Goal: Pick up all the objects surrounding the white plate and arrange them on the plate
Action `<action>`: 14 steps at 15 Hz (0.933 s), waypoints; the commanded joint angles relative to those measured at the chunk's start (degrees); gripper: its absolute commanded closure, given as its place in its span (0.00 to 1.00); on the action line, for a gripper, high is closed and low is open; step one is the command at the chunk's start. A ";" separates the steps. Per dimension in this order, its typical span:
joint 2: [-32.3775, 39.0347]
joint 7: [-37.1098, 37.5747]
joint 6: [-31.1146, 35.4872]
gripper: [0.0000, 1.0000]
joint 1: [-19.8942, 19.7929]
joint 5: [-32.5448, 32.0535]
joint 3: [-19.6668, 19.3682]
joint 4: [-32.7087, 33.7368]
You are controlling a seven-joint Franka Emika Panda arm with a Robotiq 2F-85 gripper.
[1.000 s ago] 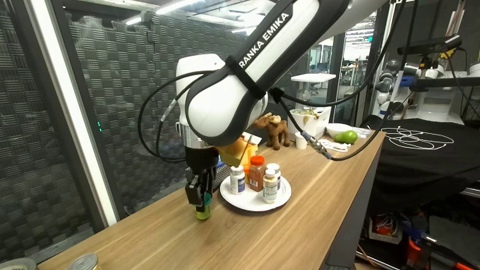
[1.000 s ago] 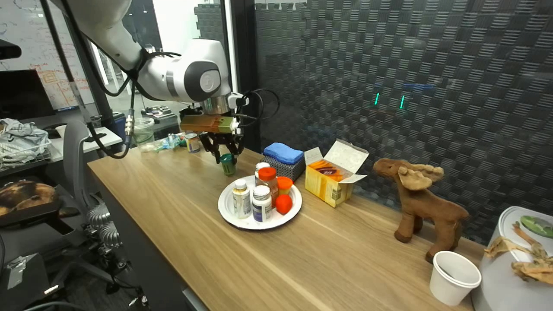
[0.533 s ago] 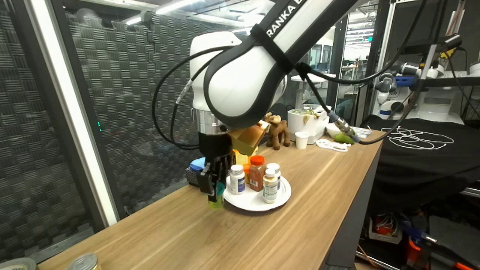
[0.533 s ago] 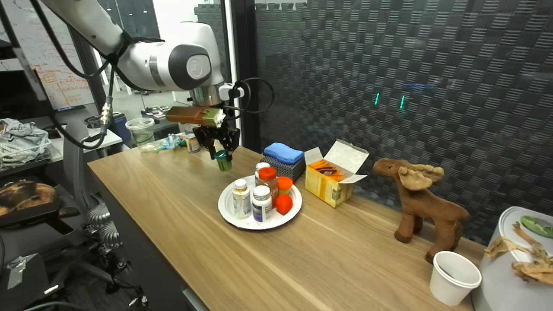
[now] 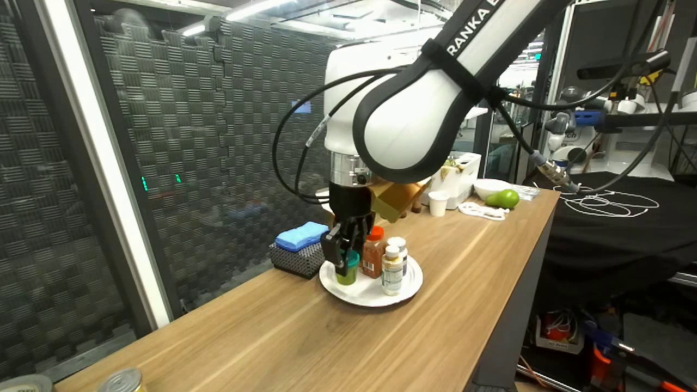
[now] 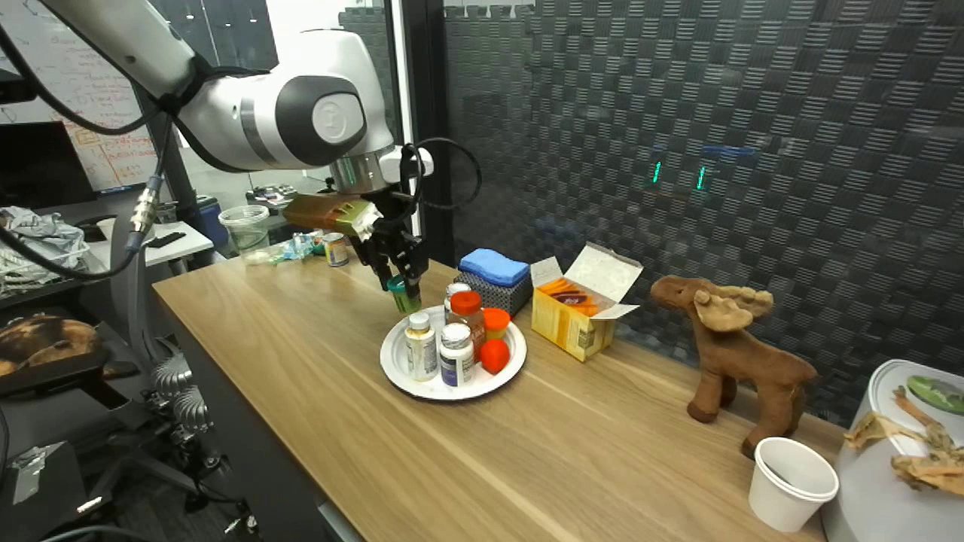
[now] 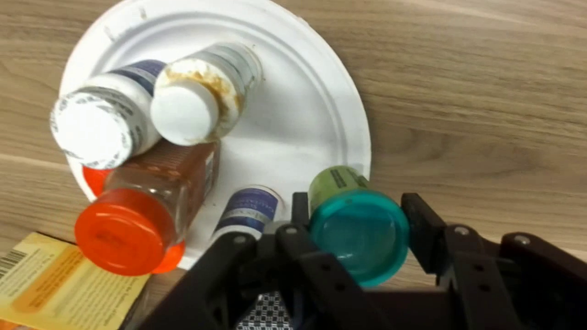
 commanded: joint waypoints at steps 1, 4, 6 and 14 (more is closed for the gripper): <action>-1.60 4.01 1.49 0.72 0.24 -2.18 -1.80 -2.42; -0.87 4.24 0.76 0.72 -0.03 -1.81 -2.26 -2.11; -0.35 4.34 0.36 0.72 -0.12 -1.78 -2.47 -1.71; 1.25 3.47 -0.33 0.72 -0.85 -1.06 -2.52 -0.89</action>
